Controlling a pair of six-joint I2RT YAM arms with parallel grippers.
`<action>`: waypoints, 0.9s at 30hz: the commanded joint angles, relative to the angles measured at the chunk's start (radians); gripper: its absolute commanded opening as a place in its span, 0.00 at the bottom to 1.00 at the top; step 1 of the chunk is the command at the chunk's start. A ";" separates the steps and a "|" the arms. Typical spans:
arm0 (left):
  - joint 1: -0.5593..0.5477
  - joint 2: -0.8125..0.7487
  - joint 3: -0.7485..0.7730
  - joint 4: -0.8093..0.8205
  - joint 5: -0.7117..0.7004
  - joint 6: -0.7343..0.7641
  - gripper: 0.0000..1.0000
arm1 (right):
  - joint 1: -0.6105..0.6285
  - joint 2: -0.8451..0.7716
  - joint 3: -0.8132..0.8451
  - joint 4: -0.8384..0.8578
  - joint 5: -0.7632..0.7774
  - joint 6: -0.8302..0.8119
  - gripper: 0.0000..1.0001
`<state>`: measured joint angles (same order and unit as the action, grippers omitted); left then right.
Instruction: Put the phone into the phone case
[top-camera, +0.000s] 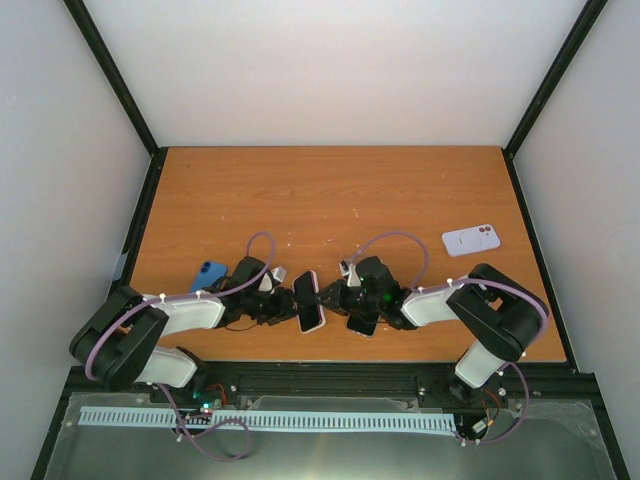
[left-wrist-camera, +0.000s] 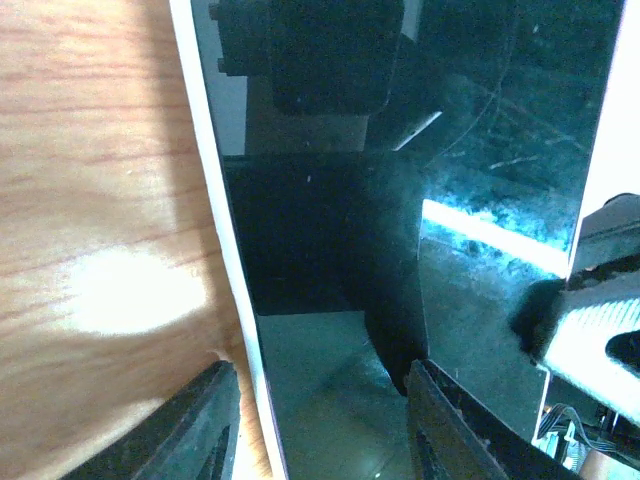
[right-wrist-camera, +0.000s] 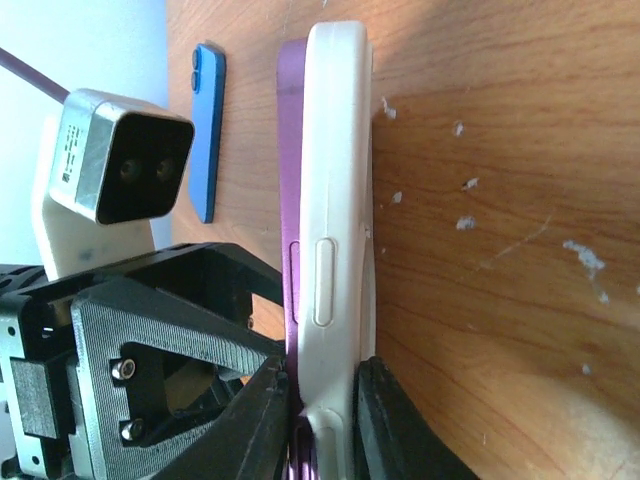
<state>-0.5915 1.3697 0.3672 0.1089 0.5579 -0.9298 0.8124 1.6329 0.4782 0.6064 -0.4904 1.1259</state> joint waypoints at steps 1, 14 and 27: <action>-0.011 0.026 -0.014 -0.018 -0.035 -0.005 0.47 | 0.028 -0.055 0.037 -0.068 -0.044 -0.033 0.22; -0.013 0.012 -0.012 -0.032 -0.033 -0.013 0.54 | 0.031 -0.064 0.018 0.003 -0.089 -0.003 0.31; -0.016 0.067 -0.018 0.012 -0.014 -0.021 0.53 | 0.040 -0.098 0.063 -0.219 0.012 -0.087 0.15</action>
<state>-0.5938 1.3884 0.3645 0.1547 0.5732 -0.9455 0.8314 1.5673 0.5030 0.4408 -0.4828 1.0809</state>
